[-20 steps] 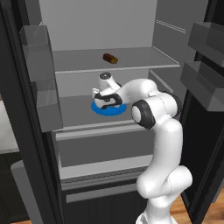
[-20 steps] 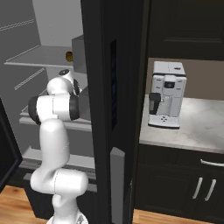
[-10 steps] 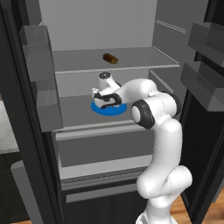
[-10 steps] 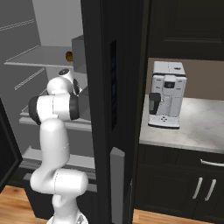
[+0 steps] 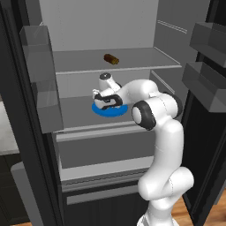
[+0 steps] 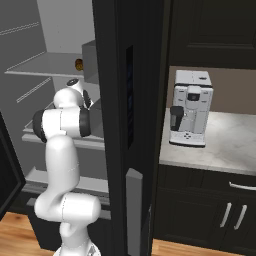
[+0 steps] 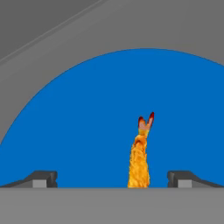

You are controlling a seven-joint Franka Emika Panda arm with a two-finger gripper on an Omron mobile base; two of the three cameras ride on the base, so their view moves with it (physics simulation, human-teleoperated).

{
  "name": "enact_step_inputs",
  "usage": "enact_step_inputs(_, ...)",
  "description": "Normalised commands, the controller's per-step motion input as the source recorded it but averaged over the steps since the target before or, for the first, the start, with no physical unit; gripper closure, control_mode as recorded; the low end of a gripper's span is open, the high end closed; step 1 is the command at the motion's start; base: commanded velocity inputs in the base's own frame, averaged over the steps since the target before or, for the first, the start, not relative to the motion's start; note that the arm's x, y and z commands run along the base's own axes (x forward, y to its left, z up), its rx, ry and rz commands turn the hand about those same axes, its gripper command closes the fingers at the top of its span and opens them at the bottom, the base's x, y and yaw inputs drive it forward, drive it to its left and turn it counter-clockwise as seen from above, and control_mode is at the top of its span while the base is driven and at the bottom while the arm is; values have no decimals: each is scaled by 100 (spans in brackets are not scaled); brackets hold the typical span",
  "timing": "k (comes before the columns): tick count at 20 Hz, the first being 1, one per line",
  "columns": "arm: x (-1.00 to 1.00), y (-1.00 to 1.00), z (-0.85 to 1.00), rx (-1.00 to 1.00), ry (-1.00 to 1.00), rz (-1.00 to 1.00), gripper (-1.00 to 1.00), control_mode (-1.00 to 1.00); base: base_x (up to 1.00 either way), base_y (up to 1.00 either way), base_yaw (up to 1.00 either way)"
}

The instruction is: Transport the shrimp from the fridge to the microwave and turn on the microwave.

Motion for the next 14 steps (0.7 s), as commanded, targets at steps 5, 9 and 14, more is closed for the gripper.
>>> enact_step_inputs(5,0,0,-13,0,0,0,-100,-100,0,0,0)
enact_step_inputs(9,0,0,0,0,0,0,100,-100,0,0,0)
enact_step_inputs(14,0,0,0,0,0,0,100,-100,0,0,0)
